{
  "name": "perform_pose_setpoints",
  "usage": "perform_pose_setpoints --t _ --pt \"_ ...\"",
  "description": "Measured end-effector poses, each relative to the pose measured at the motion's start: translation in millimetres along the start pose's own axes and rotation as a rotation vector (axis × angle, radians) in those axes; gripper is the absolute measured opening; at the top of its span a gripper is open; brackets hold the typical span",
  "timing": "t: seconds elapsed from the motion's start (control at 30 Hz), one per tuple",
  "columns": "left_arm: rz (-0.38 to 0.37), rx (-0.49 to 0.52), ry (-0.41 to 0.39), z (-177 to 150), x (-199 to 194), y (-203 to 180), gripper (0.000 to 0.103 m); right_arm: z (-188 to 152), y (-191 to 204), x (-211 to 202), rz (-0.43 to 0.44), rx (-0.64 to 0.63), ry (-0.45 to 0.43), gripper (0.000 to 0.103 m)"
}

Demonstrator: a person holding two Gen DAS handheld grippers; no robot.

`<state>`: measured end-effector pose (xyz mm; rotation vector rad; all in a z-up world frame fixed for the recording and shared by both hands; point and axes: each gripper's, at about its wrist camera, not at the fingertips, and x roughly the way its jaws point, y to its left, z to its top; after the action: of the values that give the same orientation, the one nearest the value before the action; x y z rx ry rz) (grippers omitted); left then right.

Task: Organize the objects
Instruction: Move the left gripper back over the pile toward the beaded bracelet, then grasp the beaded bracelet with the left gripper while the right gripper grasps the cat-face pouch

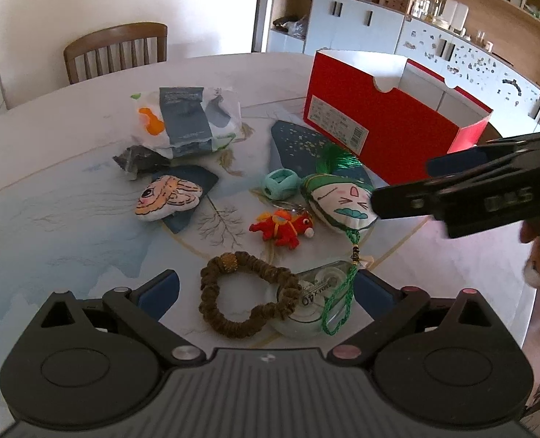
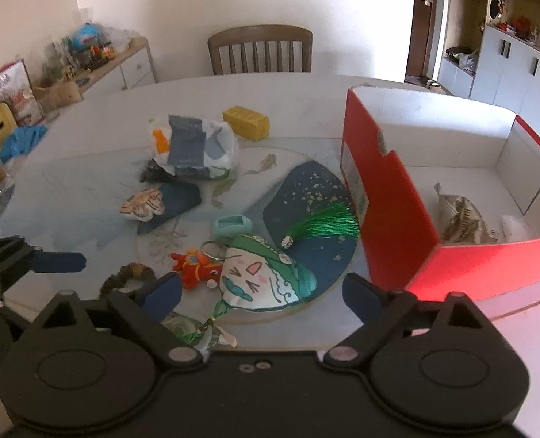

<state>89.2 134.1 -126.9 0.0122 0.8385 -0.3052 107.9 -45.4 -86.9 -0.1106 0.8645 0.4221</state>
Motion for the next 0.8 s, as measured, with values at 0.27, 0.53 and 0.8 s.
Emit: perform_pose_setpoints --t 0.27,0.53,0.8 --pt "-0.042 0.008 0.049 4.8 10.3 -0.1 0.067 1.5 1.5 27.5 -0.011 -0.017 0.050 0.083" --pt "-0.076 -0.060 0.089 9.8 18.2 9.0 0.038 4.8 -2.1 40.7 -0.004 -0.012 0.076 0.077" --pt "-0.087 -0.107 0.121 13.8 22.6 14.7 0.014 6.4 0.4 45.8 0.004 -0.037 0.093 0.064"
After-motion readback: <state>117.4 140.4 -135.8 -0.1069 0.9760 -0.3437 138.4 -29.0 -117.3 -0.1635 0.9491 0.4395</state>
